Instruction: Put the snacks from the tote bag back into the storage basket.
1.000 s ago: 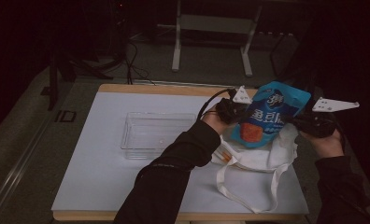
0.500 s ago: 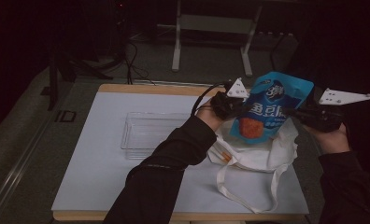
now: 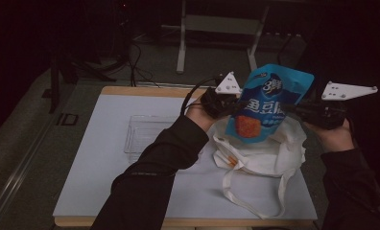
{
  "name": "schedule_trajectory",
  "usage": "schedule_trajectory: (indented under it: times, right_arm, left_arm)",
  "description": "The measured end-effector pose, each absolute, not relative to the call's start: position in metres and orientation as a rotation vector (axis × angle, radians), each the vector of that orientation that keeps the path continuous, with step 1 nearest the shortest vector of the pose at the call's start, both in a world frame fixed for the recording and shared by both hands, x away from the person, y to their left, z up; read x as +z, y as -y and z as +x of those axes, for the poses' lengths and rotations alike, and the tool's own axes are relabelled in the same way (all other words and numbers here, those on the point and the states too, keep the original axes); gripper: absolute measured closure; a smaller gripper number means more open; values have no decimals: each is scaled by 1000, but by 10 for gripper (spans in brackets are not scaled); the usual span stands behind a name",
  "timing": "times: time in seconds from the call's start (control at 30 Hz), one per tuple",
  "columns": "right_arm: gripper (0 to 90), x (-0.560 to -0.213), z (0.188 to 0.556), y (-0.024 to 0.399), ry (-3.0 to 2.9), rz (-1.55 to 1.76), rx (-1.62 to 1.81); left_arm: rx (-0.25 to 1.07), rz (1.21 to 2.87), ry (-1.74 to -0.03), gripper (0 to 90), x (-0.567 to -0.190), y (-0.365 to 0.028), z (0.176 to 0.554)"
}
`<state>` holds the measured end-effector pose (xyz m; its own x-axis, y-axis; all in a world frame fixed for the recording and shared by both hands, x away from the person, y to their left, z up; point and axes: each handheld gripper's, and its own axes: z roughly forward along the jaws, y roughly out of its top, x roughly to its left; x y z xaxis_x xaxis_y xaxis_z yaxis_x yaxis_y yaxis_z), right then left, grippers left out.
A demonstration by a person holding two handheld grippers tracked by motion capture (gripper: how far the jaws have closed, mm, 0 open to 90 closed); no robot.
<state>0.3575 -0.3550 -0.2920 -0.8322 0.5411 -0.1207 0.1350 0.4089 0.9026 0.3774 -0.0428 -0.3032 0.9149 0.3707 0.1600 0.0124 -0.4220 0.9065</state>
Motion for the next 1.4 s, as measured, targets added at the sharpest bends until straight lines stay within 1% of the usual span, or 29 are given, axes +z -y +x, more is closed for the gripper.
schedule_trajectory:
  times: [0.33,0.6,0.73,1.13,1.17,1.2,1.4]
  right_arm:
    - [885,-282,360,323,-2301,503,1425]
    - [885,-278,365,288,-2324,440,1438]
    - [885,-278,368,271,-2337,417,1449]
    - [885,-282,374,224,-2376,366,1467]
    - [885,-283,375,221,-2381,364,1472]
    - [885,-284,378,211,-2383,359,1477]
    - [884,-292,381,188,-2386,348,1493]
  left_arm:
    - [440,1972,-302,900,-294,8,367]
    - [467,1958,-336,900,-293,-27,361]
    - [456,1948,-357,900,-294,-45,360]
    - [493,1943,-408,900,-299,-91,357]
    - [506,1943,-424,900,-300,-99,357]
    - [508,1944,-431,900,-300,-103,357]
    - [548,1941,-464,900,-307,-123,355]
